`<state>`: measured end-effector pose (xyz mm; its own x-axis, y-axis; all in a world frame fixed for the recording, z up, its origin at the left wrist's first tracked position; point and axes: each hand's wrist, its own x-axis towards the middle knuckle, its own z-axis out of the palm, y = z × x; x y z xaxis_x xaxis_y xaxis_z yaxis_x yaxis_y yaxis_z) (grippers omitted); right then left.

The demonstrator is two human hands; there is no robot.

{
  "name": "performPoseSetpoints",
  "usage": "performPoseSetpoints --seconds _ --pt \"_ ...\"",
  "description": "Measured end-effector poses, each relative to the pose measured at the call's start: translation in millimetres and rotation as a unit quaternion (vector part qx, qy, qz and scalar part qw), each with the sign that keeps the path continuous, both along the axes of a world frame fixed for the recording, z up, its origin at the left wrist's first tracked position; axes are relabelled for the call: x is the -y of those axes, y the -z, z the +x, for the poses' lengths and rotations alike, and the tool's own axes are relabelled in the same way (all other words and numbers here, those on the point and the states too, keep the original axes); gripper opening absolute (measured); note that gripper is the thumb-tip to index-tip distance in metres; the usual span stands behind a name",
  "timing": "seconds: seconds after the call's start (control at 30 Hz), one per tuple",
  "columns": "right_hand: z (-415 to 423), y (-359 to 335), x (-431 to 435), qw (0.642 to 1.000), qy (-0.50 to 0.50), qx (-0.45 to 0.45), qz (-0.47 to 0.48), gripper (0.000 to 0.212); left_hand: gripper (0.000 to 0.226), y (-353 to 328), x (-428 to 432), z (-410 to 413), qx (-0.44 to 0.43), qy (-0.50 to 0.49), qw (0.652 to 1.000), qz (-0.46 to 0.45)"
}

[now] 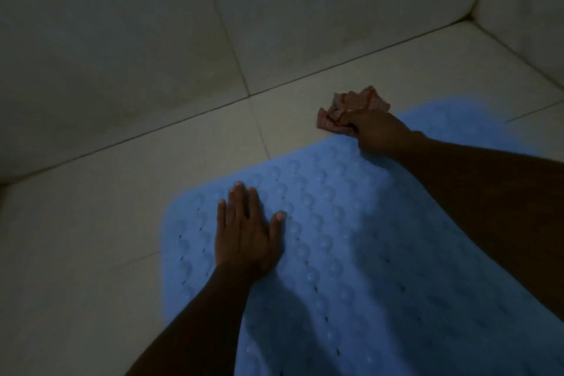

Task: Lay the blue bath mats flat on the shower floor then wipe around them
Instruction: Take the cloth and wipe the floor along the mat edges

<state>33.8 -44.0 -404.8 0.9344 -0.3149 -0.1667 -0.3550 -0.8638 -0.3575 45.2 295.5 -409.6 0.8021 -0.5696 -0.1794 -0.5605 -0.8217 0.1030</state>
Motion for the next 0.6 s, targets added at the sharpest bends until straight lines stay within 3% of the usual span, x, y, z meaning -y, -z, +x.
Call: performPoseSetpoints --seconds 0.17,0.23,0.3,0.43,0.6 --pt "-35.0 -2.9 77.6 0.997 0.048 -0.031 -0.045 0.078 0.076 5.6 128.3 -86.7 -0.044 0.183 0.978 -0.092" --pt "-44.5 -4.0 87.8 0.996 0.013 -0.01 -0.091 0.069 0.073 15.4 173.1 -131.5 -0.052 0.221 0.968 -0.104" --pt "-46.8 -4.0 84.8 0.99 -0.022 -0.014 -0.137 0.066 0.069 21.2 191.4 -155.3 -0.038 0.197 0.973 -0.117" --pt "-53.7 -8.4 100.2 0.987 0.114 0.014 -0.11 0.064 0.074 24.6 190.0 -158.8 -0.026 0.188 0.978 -0.089" --pt "-98.6 -9.4 136.7 0.978 0.18 0.023 -0.103 0.064 0.074 19.4 191.9 -159.0 -0.037 0.181 0.98 -0.069"
